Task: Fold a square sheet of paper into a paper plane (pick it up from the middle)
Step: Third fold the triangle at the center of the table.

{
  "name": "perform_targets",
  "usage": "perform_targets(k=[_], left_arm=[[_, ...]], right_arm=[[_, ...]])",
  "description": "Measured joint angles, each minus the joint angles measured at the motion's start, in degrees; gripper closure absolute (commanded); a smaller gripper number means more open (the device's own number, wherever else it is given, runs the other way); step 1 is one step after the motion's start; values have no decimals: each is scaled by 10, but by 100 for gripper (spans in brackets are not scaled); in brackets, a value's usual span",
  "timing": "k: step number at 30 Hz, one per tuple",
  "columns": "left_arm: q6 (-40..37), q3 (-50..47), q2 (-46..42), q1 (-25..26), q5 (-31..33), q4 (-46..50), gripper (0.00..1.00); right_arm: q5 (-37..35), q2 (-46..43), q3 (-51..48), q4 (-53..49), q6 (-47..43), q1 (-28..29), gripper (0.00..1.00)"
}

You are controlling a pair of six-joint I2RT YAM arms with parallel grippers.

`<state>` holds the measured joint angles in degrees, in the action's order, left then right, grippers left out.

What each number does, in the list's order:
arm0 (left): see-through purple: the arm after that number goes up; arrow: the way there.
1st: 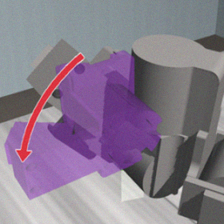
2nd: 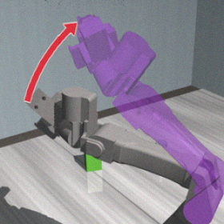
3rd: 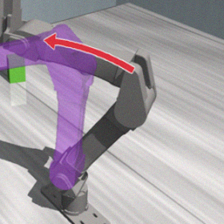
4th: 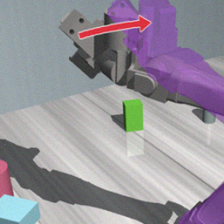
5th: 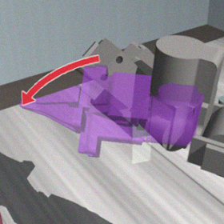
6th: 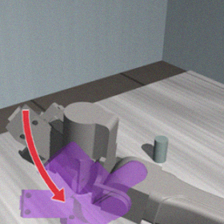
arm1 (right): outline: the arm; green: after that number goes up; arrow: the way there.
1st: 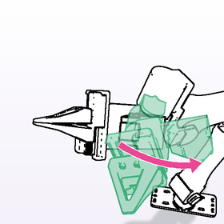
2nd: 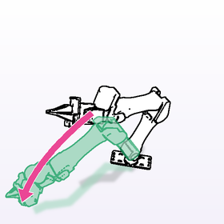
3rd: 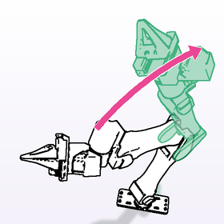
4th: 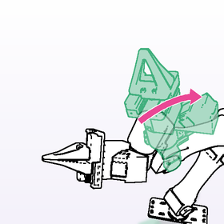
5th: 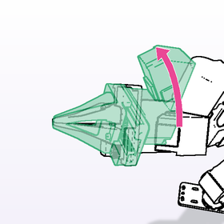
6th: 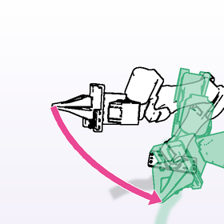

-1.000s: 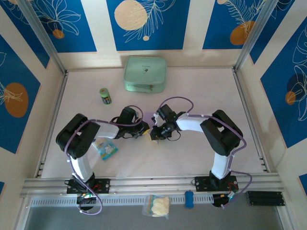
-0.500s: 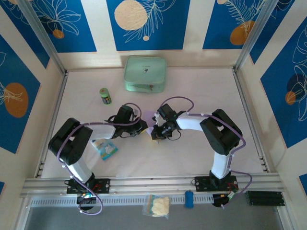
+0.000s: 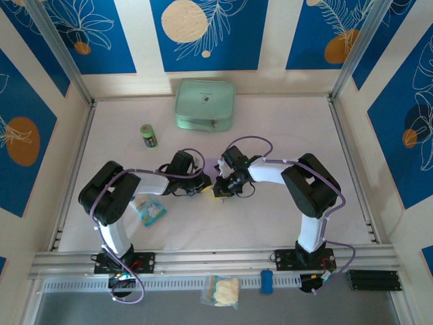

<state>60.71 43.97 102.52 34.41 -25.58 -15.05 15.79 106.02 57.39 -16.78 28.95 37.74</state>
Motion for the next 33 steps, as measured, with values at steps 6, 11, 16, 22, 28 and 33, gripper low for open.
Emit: perform_targets(k=[6,11,16,22,28,33], left_arm=[[-13,20,6,0,10,37,91],[-13,31,9,0,15,61,91],[-13,38,9,0,19,76,92],[-13,42,9,0,19,87,92],[-13,45,9,0,19,92,92],[-13,47,9,0,19,97,92]], right_arm=[[2,1,1,-1,0,-1,92],[10,0,-3,3,-4,-5,91],[26,-17,-36,30,-12,-8,91],[46,-56,-95,50,-19,-10,91],[50,-114,-131,16,-22,-14,91],[35,-189,-116,12,-22,-18,90]])
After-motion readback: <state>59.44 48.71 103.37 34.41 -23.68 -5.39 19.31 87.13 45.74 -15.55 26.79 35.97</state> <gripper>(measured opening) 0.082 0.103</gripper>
